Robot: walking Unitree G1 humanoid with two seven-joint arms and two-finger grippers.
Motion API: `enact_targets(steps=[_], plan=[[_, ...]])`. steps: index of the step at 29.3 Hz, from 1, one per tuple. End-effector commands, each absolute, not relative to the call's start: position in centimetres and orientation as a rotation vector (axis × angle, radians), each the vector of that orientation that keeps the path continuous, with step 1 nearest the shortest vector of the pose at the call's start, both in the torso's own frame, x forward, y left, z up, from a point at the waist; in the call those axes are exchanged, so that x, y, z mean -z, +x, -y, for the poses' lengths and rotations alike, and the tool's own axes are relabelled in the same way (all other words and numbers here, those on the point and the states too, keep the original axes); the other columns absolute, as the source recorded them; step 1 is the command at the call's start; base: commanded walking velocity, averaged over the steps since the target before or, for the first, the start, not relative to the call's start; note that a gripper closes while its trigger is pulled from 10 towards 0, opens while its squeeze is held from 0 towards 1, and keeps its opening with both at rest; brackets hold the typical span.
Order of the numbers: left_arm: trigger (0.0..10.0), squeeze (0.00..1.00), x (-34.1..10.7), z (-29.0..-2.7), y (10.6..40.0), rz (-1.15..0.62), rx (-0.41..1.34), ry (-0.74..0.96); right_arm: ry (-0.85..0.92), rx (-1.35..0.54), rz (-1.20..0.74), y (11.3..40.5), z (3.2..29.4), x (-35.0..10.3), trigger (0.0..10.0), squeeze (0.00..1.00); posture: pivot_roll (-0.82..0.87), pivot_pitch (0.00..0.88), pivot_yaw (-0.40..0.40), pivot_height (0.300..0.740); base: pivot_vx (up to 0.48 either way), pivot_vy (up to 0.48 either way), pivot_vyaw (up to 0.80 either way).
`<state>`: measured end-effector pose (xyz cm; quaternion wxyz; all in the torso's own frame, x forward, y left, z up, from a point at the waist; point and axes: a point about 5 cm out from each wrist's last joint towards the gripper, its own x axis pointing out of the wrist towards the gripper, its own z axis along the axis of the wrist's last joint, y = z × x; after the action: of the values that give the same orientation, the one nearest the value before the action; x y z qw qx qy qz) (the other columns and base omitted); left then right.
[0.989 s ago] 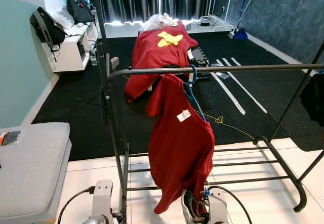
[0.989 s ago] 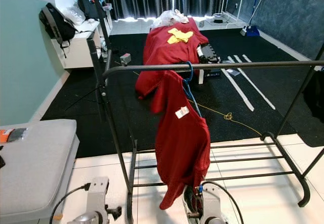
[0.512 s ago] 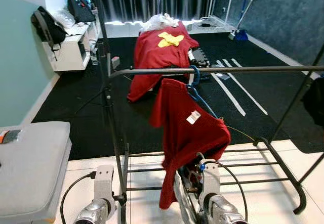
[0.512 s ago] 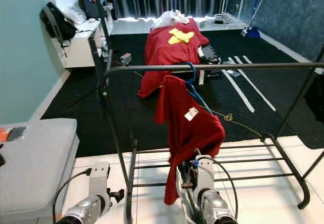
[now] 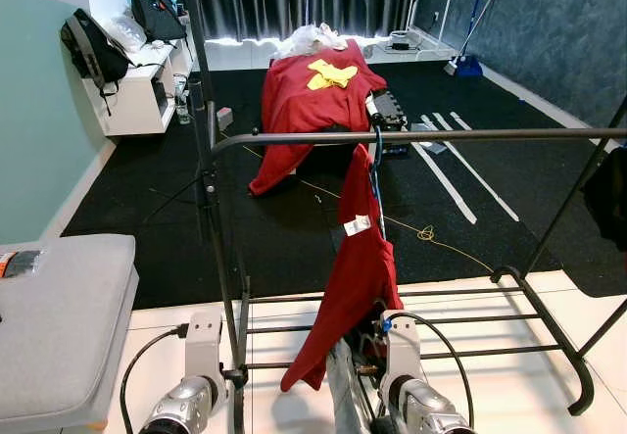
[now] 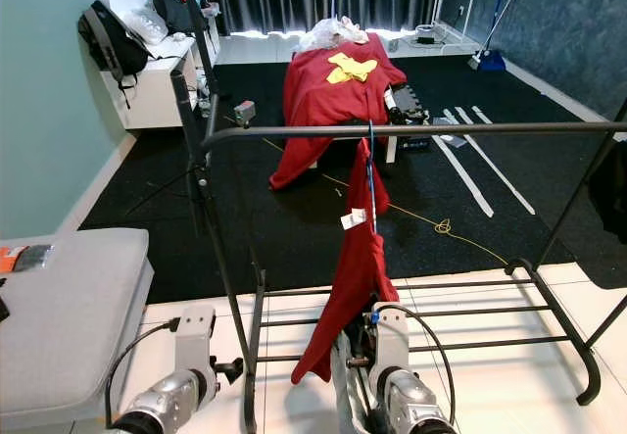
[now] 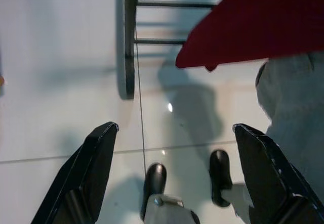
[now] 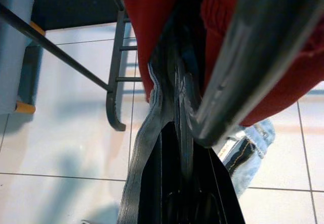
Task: Hang hanger
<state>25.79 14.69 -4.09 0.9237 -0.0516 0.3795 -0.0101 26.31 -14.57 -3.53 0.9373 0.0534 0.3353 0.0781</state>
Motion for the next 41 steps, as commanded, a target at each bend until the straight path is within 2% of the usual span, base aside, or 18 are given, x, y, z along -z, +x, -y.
enact_targets(steps=[1,7,18,21,29,35,40,41], plan=[[10.0,0.00,4.2,-14.4,25.6,-0.776,0.030,-0.082,0.134,-0.155,-0.692,26.3,14.2,3.6,10.0,0.00,0.07,0.000,-0.026,0.740,0.000,0.000,0.00],[10.0,0.00,4.7,-15.2,25.0,-0.814,-0.044,-0.104,0.141,-0.122,-0.762,24.5,13.7,5.0,10.0,0.00,0.07,0.000,-0.023,0.740,0.000,0.000,0.00],[10.0,0.00,4.8,-15.2,24.9,-0.809,-0.041,-0.100,0.156,-0.092,-0.770,24.2,14.1,5.2,10.0,0.00,0.06,0.000,-0.011,0.740,0.000,0.000,0.00],[10.0,0.00,4.9,-15.2,24.6,-0.798,-0.037,-0.089,0.118,-0.085,-0.749,24.9,15.1,4.7,10.0,0.00,0.05,0.000,-0.014,0.740,0.000,0.000,0.00],[10.0,0.00,4.9,-15.9,24.4,-0.784,-0.053,-0.071,0.086,-0.096,-0.734,25.5,15.7,4.2,10.0,0.00,0.06,0.000,-0.031,0.740,0.000,0.000,0.00],[10.0,0.00,4.4,-16.6,24.8,-0.752,-0.049,-0.061,0.088,-0.120,-0.712,26.1,15.5,3.7,10.0,0.00,0.05,0.000,-0.037,0.740,0.000,0.000,0.00],[10.0,0.00,4.3,-15.7,24.7,-0.729,-0.038,-0.095,0.139,-0.127,-0.685,26.8,14.6,3.1,10.0,0.00,0.06,0.000,-0.037,0.740,0.000,0.000,0.00],[10.0,0.00,4.3,-15.9,24.5,-0.723,-0.078,-0.122,0.135,-0.132,-0.686,26.6,14.3,3.3,10.0,0.00,0.06,0.000,-0.039,0.740,0.000,0.000,0.00]])
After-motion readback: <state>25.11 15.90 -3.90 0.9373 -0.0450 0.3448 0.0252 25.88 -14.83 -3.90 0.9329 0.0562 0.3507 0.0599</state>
